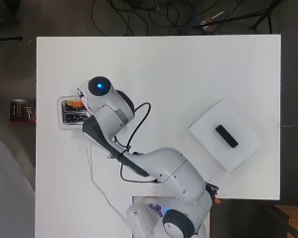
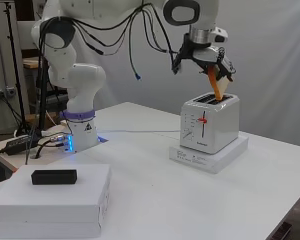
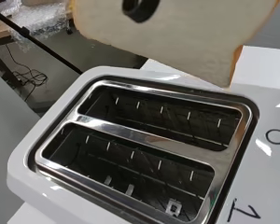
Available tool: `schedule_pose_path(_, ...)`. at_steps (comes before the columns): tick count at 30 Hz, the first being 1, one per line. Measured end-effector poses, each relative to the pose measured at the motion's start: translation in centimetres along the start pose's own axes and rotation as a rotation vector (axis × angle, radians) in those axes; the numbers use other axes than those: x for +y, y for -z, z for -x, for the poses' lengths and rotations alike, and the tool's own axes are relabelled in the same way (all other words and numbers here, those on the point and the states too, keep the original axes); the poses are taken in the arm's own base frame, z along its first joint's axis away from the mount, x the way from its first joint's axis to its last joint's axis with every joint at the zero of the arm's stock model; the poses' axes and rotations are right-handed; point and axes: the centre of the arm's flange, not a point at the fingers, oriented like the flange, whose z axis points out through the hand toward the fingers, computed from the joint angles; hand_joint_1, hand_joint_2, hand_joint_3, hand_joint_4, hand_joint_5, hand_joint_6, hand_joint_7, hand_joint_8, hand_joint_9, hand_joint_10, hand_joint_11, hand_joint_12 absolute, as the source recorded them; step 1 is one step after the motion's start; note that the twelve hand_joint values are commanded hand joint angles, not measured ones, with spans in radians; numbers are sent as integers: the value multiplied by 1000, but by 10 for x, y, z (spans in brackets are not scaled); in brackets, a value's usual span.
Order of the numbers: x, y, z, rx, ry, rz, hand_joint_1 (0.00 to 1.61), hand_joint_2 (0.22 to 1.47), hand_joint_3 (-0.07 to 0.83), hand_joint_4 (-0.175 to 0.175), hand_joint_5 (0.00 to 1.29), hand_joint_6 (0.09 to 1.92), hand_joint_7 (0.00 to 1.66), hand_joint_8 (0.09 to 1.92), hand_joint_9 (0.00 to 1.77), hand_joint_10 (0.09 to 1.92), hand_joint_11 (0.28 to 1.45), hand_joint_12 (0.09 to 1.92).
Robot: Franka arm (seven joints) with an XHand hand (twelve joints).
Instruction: Teleoperate dual arm-hand system to toast a bread
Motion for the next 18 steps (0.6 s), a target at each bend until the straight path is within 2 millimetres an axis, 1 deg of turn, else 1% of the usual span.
schedule_pose_path(2, -3, 2, 1, -8, -5, 5, 1348, 1162, -3, -175, 822, 1420, 814, 1125, 950, 969, 702, 87)
schedule_pose_path(5, -4, -1, 5, -12, -26, 8, 1354, 1143, -2, -175, 867, 1376, 837, 1074, 993, 903, 708, 87)
schedule_pose_path(8, -4, -7, 12, 1, -39, 13, 1358, 1128, 0, -175, 894, 1326, 862, 1012, 1016, 888, 699, 87)
schedule_pose_path(10, -5, -9, 13, 7, -38, 14, 1357, 1127, 0, -175, 897, 1326, 866, 1000, 1016, 883, 688, 87)
schedule_pose_path(12, -5, -11, 15, 16, -37, 15, 1354, 1137, -1, -175, 869, 1351, 851, 995, 1001, 917, 699, 87)
schedule_pose_path(15, -6, -12, 16, 27, -16, 19, 1362, 1117, -1, -175, 873, 1301, 911, 897, 1062, 868, 742, 87)
schedule_pose_path(18, -10, -13, 17, 27, 4, 23, 1363, 1116, 0, -175, 855, 1316, 925, 874, 1071, 862, 747, 87)
